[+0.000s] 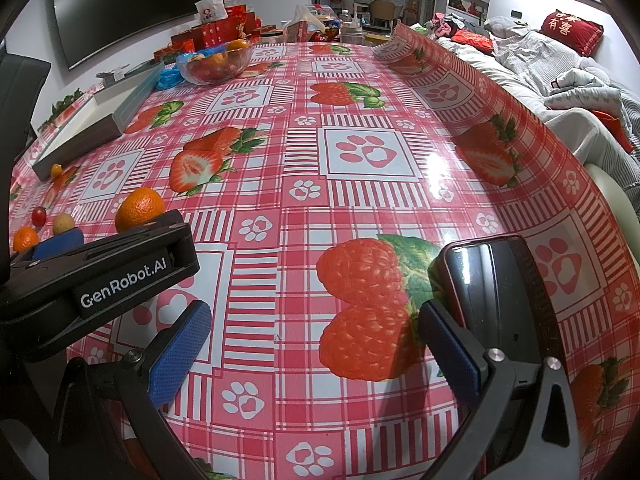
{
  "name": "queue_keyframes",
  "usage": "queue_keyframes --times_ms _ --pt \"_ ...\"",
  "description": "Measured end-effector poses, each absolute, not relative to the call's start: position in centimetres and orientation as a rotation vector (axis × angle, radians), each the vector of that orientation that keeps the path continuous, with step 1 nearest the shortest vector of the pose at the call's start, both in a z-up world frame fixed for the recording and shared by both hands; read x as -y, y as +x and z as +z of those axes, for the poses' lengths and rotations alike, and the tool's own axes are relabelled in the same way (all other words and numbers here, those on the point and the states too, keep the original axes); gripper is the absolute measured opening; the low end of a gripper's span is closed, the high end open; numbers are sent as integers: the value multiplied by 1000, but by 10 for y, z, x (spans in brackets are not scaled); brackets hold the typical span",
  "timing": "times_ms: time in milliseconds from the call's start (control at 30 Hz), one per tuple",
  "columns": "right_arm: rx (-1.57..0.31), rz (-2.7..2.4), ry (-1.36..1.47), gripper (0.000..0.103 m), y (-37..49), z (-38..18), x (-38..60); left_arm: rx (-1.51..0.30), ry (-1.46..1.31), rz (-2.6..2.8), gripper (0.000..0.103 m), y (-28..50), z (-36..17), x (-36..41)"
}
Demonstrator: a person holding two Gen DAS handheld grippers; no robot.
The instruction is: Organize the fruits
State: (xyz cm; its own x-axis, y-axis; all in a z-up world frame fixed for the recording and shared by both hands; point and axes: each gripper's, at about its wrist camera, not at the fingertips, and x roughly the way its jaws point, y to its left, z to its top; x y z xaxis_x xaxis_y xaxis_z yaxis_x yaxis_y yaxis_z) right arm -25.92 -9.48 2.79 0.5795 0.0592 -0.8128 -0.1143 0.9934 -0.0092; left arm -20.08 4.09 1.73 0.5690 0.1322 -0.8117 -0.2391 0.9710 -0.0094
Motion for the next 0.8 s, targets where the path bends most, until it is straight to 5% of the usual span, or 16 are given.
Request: queue_keyframes --times_ms 800 --pt "-947 96 -61 103 -258 28 96 -941 -123 219 103 -201 17 -41"
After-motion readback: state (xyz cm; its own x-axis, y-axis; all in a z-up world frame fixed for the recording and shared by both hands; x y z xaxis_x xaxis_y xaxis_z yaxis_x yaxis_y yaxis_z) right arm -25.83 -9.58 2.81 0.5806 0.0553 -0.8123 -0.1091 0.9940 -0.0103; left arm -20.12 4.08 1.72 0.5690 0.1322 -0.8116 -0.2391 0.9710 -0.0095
